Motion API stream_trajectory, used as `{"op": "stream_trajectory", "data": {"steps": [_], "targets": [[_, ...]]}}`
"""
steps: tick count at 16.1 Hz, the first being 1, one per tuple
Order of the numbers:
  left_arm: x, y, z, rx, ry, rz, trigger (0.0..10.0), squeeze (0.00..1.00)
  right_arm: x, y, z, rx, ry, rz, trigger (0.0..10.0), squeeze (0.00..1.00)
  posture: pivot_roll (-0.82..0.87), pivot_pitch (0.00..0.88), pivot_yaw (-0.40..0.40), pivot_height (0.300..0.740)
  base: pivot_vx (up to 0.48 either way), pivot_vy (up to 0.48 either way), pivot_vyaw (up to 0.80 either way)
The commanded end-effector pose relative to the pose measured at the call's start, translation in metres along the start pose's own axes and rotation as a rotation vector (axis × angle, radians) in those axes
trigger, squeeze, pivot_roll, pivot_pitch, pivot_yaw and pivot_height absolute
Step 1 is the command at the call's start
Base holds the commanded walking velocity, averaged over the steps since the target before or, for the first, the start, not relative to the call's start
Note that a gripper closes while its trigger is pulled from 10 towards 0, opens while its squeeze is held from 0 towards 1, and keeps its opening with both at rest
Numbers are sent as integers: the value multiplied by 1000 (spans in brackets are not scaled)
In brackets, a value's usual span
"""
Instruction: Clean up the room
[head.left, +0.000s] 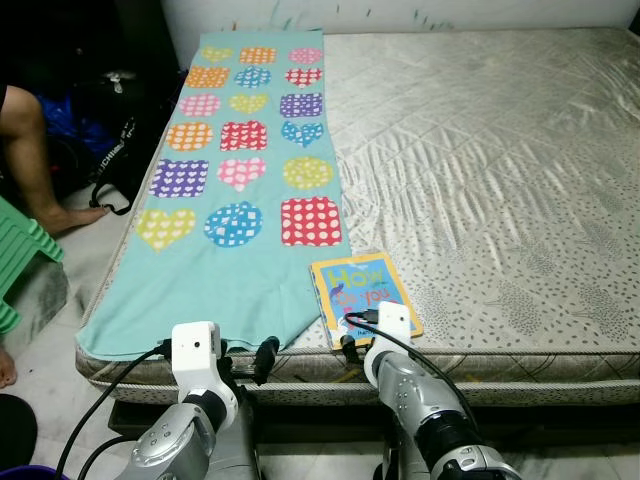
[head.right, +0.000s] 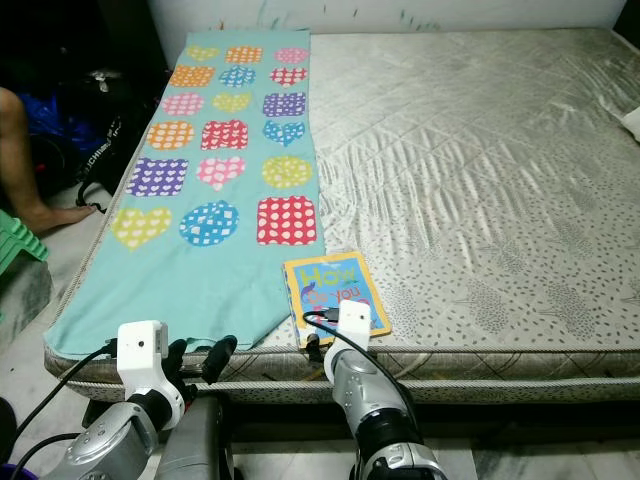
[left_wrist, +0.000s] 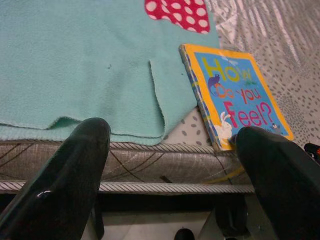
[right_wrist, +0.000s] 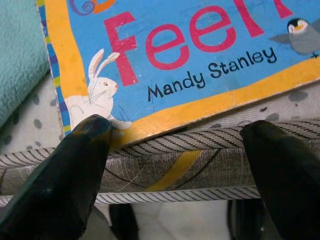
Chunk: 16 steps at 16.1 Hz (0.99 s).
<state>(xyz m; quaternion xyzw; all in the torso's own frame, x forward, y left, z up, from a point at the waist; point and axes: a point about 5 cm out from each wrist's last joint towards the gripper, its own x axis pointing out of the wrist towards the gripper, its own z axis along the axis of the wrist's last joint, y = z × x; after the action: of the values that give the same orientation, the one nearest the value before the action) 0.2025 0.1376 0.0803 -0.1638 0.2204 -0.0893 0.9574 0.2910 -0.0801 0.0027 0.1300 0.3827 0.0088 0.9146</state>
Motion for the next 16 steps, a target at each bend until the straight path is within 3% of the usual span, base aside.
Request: {"op": "stream_trajectory", "data": {"steps": [1,4,10,14,16], "targets": [[-3,0,-1,1,10,5,10000,0,0,18,-1,37,9,54,10000,0,94,115,27,590,0,0,0],[-3,2,-1,1,14,7,10000,0,-1,32,-9,80,46,142,10000,0,92,115,25,590,0,0,0],[-3,-2,-4,-5,39,-10,10000,0,-2,37,-27,152,114,164,10000,0,90,114,27,590,0,0,0],[-3,-6,-7,-21,54,-29,10000,0,-3,48,-41,405,146,244,10000,0,95,115,29,590,0,0,0],[-4,-6,-8,-25,58,-30,10000,0,-6,60,-36,457,138,329,10000,0,97,117,30,590,0,0,0]]}}
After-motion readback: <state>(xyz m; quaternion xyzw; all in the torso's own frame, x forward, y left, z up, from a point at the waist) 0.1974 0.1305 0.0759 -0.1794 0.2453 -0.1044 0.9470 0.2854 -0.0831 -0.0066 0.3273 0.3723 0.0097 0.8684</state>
